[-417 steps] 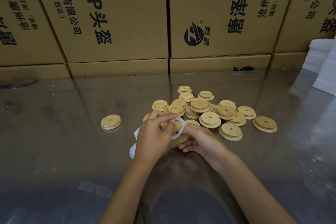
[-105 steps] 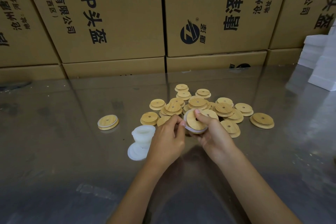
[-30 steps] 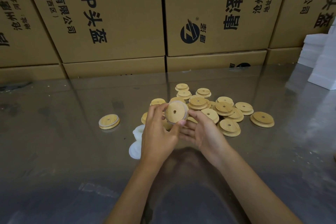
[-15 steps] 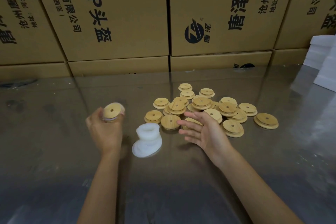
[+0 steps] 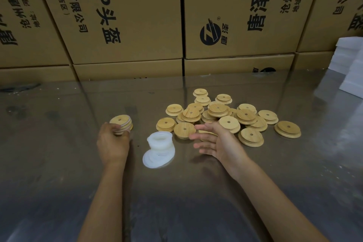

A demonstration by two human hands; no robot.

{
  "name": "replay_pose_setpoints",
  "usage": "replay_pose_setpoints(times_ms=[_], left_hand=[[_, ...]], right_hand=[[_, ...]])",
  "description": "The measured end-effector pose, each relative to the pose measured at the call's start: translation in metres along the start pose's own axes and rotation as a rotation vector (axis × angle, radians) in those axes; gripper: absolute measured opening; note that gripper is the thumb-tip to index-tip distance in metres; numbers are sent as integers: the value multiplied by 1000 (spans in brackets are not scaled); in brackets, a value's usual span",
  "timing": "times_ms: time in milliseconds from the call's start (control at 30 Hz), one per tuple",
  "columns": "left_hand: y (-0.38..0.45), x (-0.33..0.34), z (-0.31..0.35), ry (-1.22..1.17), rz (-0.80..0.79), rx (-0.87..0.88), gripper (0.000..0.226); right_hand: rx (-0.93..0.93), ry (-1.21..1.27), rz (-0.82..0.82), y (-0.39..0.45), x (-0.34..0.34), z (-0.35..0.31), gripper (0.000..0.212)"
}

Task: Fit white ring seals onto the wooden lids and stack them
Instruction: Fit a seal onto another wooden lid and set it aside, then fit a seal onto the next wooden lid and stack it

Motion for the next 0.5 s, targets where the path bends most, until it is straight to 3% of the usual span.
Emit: replay_pose_setpoints(times_ms=[133,233,367,500], left_hand=[[-9,1,15,-18,35,90,21],[-22,8,36,-4,17,262,17],[-52,27,67,61,-186,577,7],[-85,55,77,358,-400,794,16]], right_hand=[[34,-44,75,1,0,1,31],[47,-37,118,3,0,2,26],[72,5,180,6,-2,4,25],[73,71,200,6,-5,5,25]])
Point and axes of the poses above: each hand's wrist, its own y-axis towards the middle knuckle, its own x-axis out of the palm, z = x × y, the point moved 2 cm from there along y, towards the middle knuckle, and after that the axes turned 11 degrees about -y, right-handed, at the moved point
